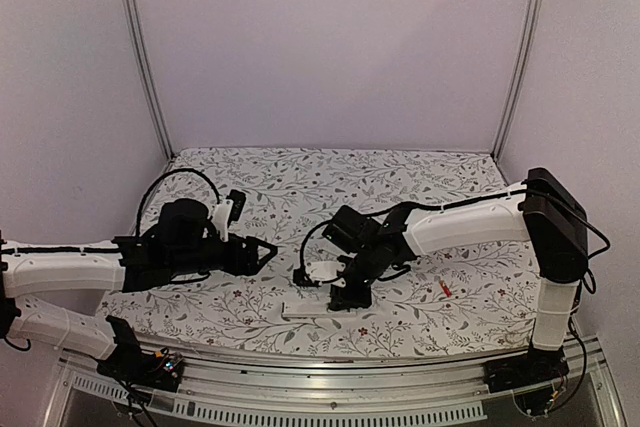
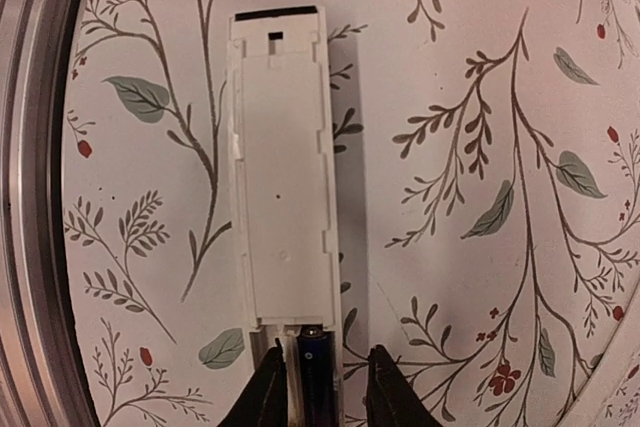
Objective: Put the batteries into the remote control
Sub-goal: Load the battery into the battery compartment, then pick up the battery at the center of the board.
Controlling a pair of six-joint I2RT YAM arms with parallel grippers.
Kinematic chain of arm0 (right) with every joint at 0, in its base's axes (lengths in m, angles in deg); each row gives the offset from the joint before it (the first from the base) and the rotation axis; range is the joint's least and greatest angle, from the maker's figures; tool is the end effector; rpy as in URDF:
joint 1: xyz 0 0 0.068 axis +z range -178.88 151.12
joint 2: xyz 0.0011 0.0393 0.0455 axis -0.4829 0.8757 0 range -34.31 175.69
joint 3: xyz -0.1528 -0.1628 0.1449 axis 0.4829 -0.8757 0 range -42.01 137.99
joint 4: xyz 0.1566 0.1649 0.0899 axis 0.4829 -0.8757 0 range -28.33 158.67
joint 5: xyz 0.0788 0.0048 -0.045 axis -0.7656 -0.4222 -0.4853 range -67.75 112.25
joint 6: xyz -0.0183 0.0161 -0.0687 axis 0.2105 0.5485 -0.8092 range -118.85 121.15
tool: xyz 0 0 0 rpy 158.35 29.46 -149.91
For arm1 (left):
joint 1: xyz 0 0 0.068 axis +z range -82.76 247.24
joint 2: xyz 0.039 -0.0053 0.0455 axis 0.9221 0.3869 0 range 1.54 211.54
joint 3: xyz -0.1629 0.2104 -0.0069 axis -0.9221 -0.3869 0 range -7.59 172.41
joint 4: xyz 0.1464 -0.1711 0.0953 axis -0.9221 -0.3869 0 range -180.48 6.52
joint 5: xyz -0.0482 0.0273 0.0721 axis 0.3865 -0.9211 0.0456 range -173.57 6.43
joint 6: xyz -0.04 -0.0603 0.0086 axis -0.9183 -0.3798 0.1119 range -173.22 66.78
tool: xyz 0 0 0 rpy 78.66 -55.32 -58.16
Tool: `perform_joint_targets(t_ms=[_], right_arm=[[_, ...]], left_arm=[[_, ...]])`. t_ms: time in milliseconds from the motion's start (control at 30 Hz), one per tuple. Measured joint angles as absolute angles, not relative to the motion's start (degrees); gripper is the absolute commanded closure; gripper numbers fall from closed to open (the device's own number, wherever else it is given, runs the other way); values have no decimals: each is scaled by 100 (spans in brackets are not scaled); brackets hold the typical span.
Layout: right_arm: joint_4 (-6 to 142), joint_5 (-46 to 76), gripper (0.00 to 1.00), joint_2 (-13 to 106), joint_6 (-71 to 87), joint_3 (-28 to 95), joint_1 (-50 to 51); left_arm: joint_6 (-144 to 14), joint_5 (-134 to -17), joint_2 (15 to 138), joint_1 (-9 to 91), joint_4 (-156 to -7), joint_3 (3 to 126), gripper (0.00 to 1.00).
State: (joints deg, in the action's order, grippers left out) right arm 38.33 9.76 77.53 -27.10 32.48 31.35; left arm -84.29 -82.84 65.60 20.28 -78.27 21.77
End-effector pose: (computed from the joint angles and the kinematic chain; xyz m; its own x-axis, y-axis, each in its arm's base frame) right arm 0.1787 0.3388 0.1392 0.0156 -0.9031 -0.4291 -0.9999 -0.0156 -0.0035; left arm 0.1669 -0.1799 0.1987 -0.6689 -0.0399 -0.7423 0.4591 0.7632 -0.4547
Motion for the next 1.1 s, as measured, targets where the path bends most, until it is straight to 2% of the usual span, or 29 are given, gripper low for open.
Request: perform_joint_targets(t_ms=[333,567,833,1000,1100], right_arm=[[3870,803,67,7416,-2444,3275,2997],[4270,1144,63,6275,-761,3133,2055],[3537,2772,51,5361,1777,1786,565],[3006,2984,50,5031,2577,954,353],[2864,2897,53,4957,2843,687,368]], left_arm=[[-8378,-8303,6402,2028,-7829,2177,23],[-8315,-8472,6155,2032,-7820,2177,23],[-8276,-8535,6105,2034,-7781,2121,24],[-8249,-8531,6052,2034,-7733,2040,23],[-8215,-8526,6009,2034,-7717,2040,23]])
